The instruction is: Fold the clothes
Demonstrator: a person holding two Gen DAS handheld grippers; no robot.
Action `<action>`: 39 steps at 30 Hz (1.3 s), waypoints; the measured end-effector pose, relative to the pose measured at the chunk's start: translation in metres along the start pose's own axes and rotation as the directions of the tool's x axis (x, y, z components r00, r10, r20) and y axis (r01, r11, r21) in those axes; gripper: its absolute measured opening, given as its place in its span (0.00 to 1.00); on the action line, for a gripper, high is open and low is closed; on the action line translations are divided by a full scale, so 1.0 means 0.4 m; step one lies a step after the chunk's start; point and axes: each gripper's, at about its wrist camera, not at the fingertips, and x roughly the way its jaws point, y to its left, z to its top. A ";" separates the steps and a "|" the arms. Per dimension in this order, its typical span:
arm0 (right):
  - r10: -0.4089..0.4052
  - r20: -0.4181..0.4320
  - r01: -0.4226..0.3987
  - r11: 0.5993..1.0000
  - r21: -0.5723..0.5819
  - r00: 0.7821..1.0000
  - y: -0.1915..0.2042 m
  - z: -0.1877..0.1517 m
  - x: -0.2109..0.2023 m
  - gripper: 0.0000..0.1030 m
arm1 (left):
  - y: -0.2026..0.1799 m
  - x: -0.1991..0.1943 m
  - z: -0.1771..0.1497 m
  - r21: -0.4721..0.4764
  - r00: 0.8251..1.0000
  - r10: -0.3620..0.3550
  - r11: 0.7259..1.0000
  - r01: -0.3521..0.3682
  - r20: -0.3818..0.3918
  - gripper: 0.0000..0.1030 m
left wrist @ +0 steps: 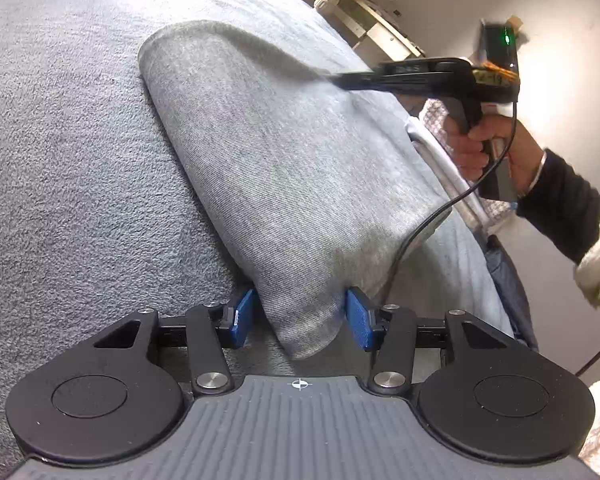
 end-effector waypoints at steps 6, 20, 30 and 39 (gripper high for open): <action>0.094 0.089 -0.105 0.986 0.129 0.992 -0.070 -0.015 -0.080 0.04 | -0.008 0.006 0.017 -0.023 1.000 0.002 1.000 -0.002 -0.023 0.51; 0.174 0.118 -0.192 0.968 0.159 0.978 -0.081 -0.203 -0.192 0.09 | -0.046 0.023 0.041 -0.057 0.998 0.060 0.996 -0.062 -0.036 0.56; 0.178 0.057 -0.182 0.979 0.091 0.982 -0.017 -0.320 -0.272 0.12 | -0.083 0.027 0.056 -0.053 0.993 0.114 0.992 -0.116 -0.041 0.62; 0.193 0.119 -0.198 0.980 0.025 0.974 0.097 -0.272 -0.278 0.17 | -0.093 -0.030 0.064 -0.043 0.959 0.274 0.960 -0.278 -0.075 0.71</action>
